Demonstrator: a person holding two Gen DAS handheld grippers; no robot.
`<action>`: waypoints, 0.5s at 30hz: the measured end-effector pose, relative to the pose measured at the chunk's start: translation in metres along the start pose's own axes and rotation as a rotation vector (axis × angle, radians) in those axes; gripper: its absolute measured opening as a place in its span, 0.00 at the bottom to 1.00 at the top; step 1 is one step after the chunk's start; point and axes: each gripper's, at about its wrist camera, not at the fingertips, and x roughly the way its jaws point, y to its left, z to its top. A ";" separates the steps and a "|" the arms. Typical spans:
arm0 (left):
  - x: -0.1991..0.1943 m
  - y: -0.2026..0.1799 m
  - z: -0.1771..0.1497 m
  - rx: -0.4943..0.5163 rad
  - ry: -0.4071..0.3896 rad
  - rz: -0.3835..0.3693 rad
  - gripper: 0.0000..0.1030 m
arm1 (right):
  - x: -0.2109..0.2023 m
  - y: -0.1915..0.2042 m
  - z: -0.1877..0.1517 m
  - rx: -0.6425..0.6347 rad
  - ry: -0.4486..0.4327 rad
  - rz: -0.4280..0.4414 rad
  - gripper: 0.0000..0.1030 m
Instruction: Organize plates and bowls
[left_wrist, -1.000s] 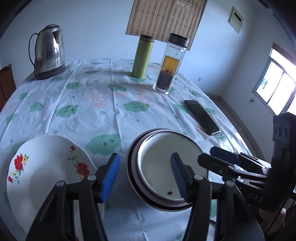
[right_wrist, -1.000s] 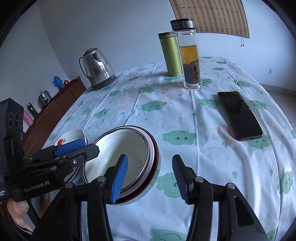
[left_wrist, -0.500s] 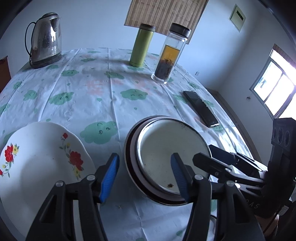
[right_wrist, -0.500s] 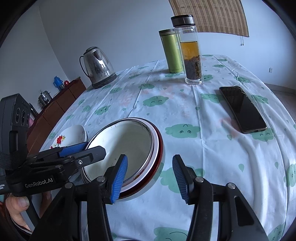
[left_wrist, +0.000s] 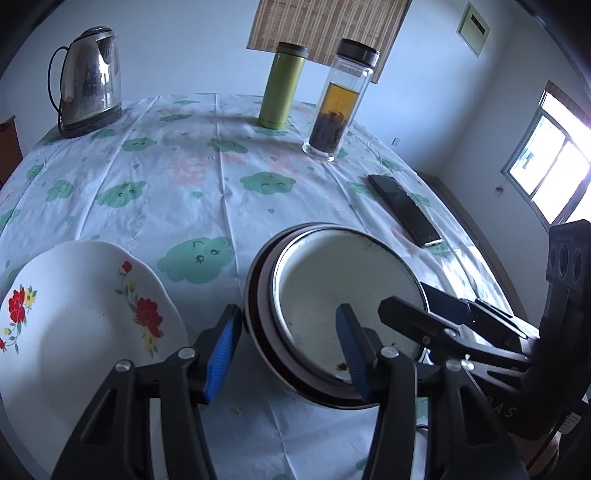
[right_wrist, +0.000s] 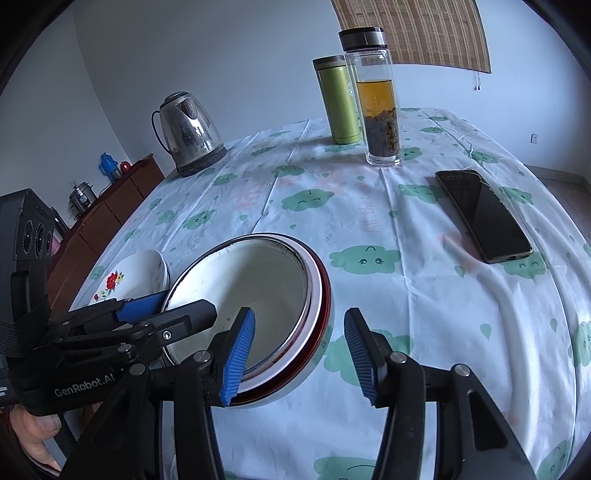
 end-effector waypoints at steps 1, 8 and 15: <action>0.001 0.000 0.000 -0.001 0.000 0.002 0.50 | 0.000 0.000 0.000 0.001 0.000 -0.002 0.51; 0.006 0.002 -0.001 -0.008 0.018 -0.006 0.49 | 0.003 0.000 -0.002 0.012 0.002 0.006 0.44; 0.009 0.004 -0.001 -0.027 0.023 -0.011 0.46 | 0.011 -0.001 0.001 0.026 0.025 0.000 0.44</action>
